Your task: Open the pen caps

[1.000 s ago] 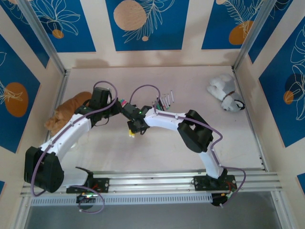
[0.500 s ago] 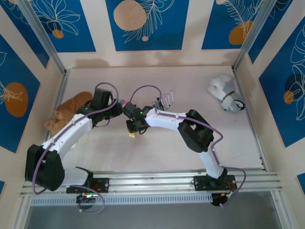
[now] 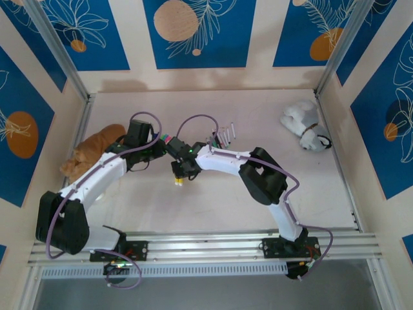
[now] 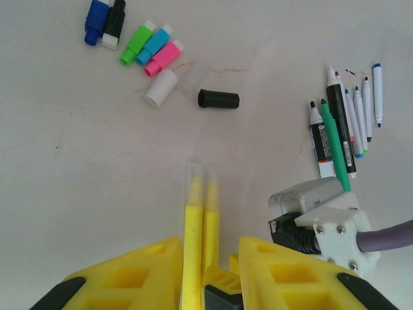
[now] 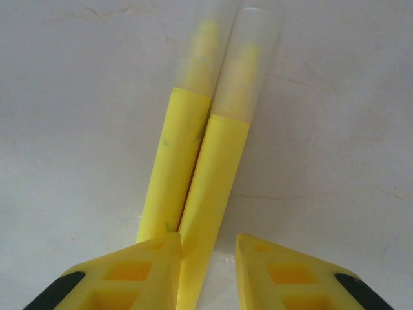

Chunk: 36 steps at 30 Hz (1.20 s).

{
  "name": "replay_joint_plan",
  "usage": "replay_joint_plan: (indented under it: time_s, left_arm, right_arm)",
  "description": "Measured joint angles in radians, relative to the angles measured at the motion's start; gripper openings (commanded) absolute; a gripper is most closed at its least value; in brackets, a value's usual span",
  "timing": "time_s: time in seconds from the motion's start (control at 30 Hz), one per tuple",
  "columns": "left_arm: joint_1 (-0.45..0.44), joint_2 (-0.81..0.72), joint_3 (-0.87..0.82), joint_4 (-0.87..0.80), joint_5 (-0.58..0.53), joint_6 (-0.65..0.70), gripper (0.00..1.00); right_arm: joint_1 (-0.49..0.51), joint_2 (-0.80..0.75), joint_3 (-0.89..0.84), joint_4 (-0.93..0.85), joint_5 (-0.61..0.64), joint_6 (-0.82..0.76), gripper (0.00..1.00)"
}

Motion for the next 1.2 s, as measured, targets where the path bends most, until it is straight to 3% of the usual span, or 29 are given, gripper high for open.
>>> replay_joint_plan:
  time_s: [0.8, 1.03, 1.13, 1.2]
  left_arm:
    - [0.092, -0.051, -0.082, 0.074, 0.055, -0.076, 0.33]
    - [0.092, -0.035, -0.092, 0.106, 0.094, -0.076, 0.36]
    - [0.092, -0.019, -0.097, 0.118, 0.107, -0.075, 0.39]
    - [0.092, -0.015, -0.103, 0.128, 0.110, -0.076, 0.40]
  right_arm:
    - [-0.001, 0.059, 0.057, -0.069, 0.001, -0.008, 0.27]
    - [0.000, 0.033, 0.010, -0.035, 0.005, -0.013, 0.15]
    - [-0.008, -0.005, -0.063, 0.035, 0.004, -0.012, 0.00]
    - [-0.016, -0.043, -0.131, 0.087, -0.004, -0.012, 0.00]
